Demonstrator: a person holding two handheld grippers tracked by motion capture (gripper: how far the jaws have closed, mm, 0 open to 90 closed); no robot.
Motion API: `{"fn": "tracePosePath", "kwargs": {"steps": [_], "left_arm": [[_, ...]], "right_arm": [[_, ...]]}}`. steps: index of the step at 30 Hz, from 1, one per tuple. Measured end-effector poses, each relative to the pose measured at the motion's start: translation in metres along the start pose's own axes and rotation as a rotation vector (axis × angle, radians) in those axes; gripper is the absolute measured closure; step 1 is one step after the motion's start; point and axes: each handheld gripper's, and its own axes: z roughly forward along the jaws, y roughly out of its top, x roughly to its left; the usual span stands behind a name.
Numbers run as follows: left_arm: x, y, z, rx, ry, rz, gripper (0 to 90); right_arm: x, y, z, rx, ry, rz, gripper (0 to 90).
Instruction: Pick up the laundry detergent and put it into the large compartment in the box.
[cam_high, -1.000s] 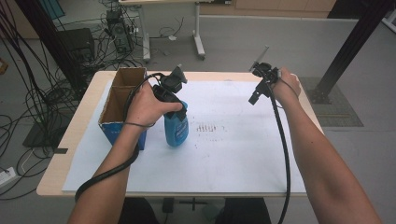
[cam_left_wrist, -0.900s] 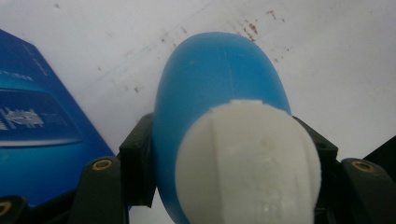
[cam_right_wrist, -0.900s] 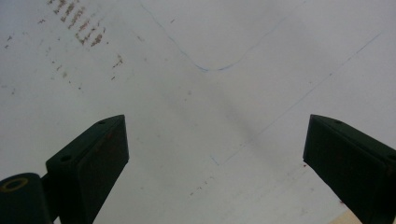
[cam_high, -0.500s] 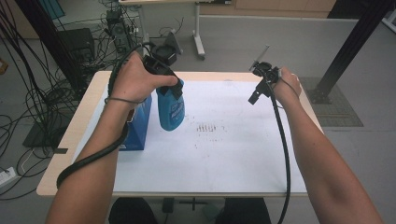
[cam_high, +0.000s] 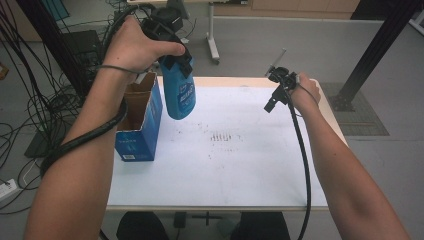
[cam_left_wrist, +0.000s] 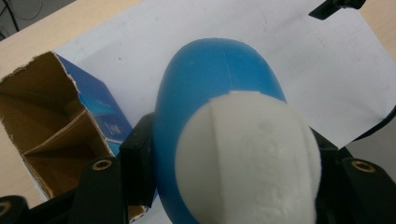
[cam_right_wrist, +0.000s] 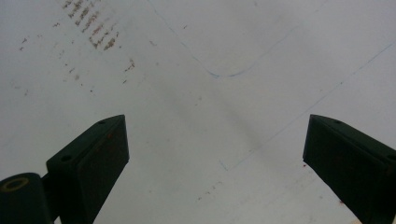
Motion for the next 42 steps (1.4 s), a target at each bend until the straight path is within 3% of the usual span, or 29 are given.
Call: {"fn": "tracePosePath", "kwargs": {"steps": [6,19,24,32,42], "left_arm": [[-0.002,0.005,-0.012,-0.010,0.007,-0.011,37.8],[0.004,0.000,-0.017,-0.014,0.014,-0.049,37.8],[0.015,-0.005,-0.019,-0.014,0.023,-0.083,37.8],[0.038,-0.014,-0.026,-0.012,0.070,-0.165,37.8],[0.076,-0.033,-0.042,-0.018,0.123,-0.273,37.8]], "right_arm": [[-0.001,-0.002,-0.003,-0.006,-0.003,0.003,6.7],[-0.002,-0.006,-0.005,-0.022,0.005,0.004,6.7],[-0.002,-0.006,-0.006,-0.024,0.002,-0.008,6.7],[-0.002,-0.007,-0.007,-0.033,0.006,-0.004,6.7],[0.001,-0.007,-0.008,-0.038,0.006,-0.005,6.7]]}}
